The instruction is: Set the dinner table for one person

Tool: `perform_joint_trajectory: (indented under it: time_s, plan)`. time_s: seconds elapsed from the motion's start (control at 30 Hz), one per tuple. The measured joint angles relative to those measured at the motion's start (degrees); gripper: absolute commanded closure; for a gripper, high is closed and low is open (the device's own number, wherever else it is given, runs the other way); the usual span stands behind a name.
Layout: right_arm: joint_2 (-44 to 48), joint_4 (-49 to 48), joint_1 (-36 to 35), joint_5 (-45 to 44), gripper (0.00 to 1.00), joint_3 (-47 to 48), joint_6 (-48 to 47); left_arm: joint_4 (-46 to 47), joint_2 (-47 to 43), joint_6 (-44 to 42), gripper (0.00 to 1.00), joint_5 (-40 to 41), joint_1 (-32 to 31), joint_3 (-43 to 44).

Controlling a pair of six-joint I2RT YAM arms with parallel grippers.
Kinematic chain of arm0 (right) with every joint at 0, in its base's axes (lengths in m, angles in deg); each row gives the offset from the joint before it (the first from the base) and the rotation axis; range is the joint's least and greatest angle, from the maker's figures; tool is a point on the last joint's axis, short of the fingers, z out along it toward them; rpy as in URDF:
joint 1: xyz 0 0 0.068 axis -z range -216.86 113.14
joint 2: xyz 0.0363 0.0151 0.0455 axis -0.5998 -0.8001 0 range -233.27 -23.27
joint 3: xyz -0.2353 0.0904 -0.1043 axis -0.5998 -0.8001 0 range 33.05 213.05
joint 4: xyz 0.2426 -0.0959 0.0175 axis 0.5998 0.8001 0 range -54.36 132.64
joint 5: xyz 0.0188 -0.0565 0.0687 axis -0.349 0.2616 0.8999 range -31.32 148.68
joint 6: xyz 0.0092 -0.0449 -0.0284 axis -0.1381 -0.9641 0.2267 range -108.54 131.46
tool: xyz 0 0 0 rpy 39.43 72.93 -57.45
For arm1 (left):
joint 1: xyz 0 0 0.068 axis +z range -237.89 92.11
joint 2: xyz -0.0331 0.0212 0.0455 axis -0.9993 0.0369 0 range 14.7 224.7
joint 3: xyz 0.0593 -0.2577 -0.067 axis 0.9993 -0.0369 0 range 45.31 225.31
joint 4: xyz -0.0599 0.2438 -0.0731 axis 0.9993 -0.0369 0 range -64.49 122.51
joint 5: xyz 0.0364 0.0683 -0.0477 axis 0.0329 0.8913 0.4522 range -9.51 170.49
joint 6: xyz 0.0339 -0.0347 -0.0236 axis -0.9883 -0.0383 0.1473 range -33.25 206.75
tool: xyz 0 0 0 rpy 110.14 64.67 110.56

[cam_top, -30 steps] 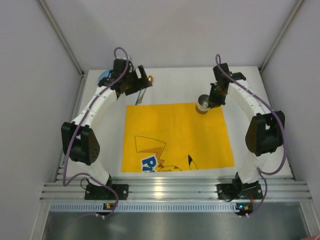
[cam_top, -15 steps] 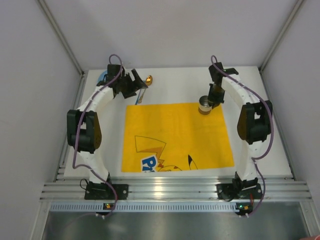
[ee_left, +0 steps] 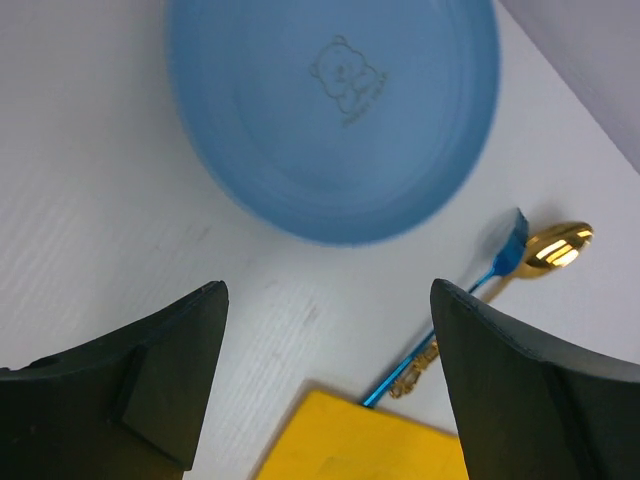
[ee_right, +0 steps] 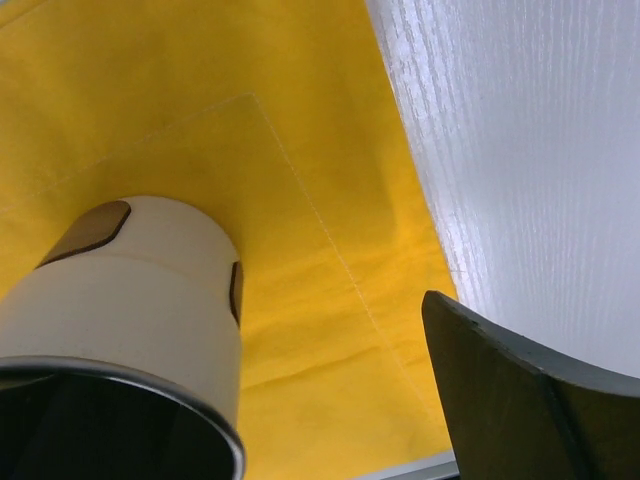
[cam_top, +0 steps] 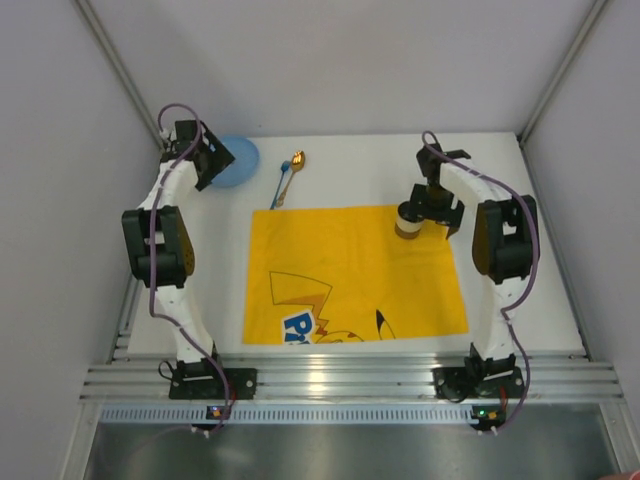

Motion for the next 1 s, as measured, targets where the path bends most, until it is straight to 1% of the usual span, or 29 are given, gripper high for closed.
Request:
perform_joint_trajectory:
  time_s: [0.13,0.2,0.4,0.53,0.57,0.6,0.67,0.7,0.73,0.77,0.8,0.83,0.9,0.93,1.0]
  plan:
    - [0.7,0.2,0.0,0.0,0.06,-0.6,0.0,-2.7,4.2,1.2,0.13,4.8,1.3,2.5]
    - [2.5,0.2,0.0,0.0,0.06,-1.7,0.0,-3.5,5.3,1.8,0.13,5.8,1.9,2.7]
    - [14.3,1.7,0.0,-0.4,0.05,-5.0,0.2,-4.0,8.9,3.2,0.14,6.9,4.0,3.9]
    - [21.7,2.9,0.0,-1.6,0.06,-6.6,0.2,-2.0,11.1,4.1,0.15,5.7,4.8,3.9]
    - [23.0,3.2,0.0,-1.9,0.06,-7.0,0.1,-1.2,11.7,4.3,0.16,5.5,4.9,3.9]
    - [24.5,3.4,0.0,-2.2,0.05,-7.8,0.1,-0.2,12.3,4.6,0.22,5.1,4.8,3.9]
    - [26.3,3.7,0.2,-2.3,0.05,-9.4,0.1,0.9,13.4,5.3,0.27,4.3,4.8,4.0]
    - [27.0,4.0,0.3,-2.4,0.06,-10.3,0.1,1.6,14.2,5.7,0.32,4.1,4.8,4.6]
    - [27.5,4.3,0.4,-2.4,0.05,-11.1,0.1,2.3,14.8,6.1,0.34,3.6,4.8,5.7]
    - [27.9,4.5,0.5,-2.4,0.05,-12.0,0.1,2.9,15.7,6.5,0.39,3.4,4.7,7.0]
    - [28.2,4.6,0.6,-2.4,0.06,-12.8,0.1,3.3,16.7,6.9,0.51,3.0,4.7,8.1]
    - [28.5,4.8,0.7,-2.4,0.06,-13.6,0.1,3.7,18.1,7.5,0.57,2.6,4.7,9.6]
    - [29.1,5.1,0.8,-2.4,0.06,-15.1,0.1,4.1,20.5,8.4,0.79,2.0,4.7,12.3]
    - [29.4,5.2,0.8,-2.4,0.06,-15.6,0.1,4.2,21.9,8.8,1.0,1.7,4.7,14.2]
    - [30.3,5.4,1.1,-2.4,0.06,-16.2,0.0,5.3,23.8,10.0,1.0,0.3,4.7,16.2]
